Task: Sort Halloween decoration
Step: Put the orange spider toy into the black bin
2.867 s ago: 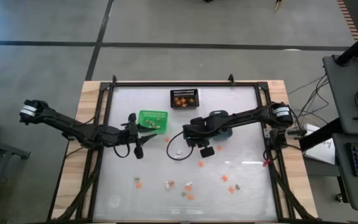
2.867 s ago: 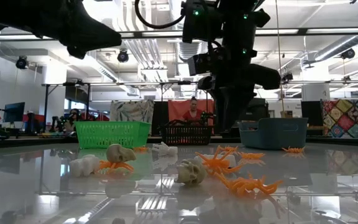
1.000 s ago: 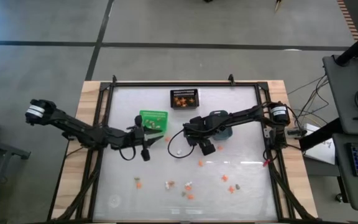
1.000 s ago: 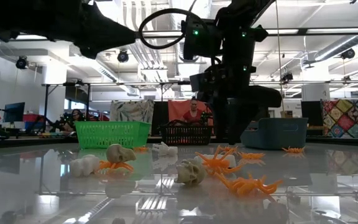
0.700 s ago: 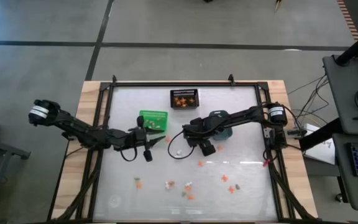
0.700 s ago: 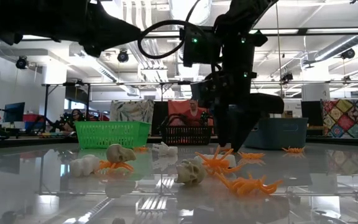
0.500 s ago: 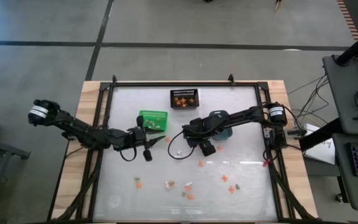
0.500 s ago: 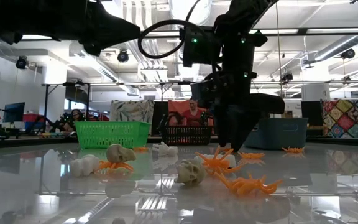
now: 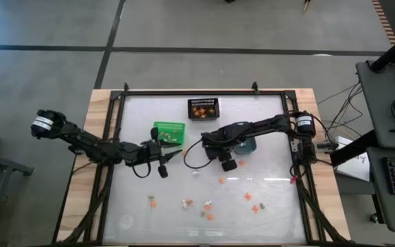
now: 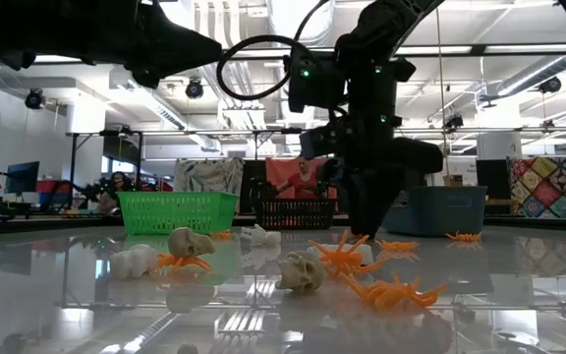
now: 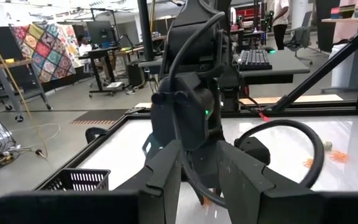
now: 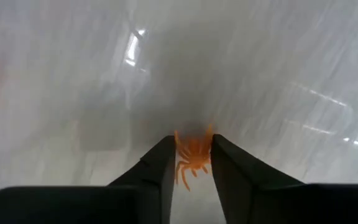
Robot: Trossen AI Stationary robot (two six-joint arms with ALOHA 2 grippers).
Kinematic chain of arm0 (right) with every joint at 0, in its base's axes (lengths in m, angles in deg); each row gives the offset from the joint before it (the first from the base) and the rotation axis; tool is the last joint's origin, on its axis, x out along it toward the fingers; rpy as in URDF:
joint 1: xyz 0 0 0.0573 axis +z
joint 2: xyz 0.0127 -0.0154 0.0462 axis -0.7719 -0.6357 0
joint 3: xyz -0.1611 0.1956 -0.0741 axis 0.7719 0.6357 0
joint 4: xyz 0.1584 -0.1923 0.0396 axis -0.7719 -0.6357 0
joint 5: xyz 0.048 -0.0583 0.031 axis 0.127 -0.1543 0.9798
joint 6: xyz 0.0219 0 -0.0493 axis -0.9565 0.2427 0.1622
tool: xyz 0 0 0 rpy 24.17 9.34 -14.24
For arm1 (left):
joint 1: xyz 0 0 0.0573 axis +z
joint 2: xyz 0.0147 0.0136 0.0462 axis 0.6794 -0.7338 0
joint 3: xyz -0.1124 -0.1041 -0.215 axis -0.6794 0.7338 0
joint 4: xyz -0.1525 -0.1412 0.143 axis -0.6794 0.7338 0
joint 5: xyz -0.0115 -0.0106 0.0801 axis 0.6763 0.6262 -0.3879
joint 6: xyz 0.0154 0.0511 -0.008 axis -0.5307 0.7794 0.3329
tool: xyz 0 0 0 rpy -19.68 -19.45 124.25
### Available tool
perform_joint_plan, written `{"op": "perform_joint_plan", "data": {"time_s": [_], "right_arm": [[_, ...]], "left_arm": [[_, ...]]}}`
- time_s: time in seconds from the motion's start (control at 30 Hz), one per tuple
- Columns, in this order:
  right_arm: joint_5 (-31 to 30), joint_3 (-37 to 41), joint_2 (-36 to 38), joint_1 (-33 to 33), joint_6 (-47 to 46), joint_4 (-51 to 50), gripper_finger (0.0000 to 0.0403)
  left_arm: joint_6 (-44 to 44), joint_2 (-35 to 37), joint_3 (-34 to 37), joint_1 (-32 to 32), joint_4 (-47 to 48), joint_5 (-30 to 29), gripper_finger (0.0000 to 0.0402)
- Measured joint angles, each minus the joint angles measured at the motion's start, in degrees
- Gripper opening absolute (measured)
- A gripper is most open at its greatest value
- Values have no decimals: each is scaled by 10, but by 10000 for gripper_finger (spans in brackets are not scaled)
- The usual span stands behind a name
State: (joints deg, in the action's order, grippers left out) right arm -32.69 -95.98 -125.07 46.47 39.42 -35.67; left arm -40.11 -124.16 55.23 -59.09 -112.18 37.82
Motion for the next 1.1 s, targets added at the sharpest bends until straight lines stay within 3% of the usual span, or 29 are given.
{"op": "perform_joint_plan", "data": {"time_s": [0.33, 0.97, 1.1], "right_arm": [[0, -9, 0, -5, -2, 13, 51], [4, -62, 1, -22, -13, 8, 46], [4, -63, 2, -29, -22, 8, 28]], "left_arm": [[9, 0, 0, 0, 1, 0, 86], [9, 0, 0, 0, 1, 0, 86], [9, 0, 0, 0, 1, 0, 86]]}}
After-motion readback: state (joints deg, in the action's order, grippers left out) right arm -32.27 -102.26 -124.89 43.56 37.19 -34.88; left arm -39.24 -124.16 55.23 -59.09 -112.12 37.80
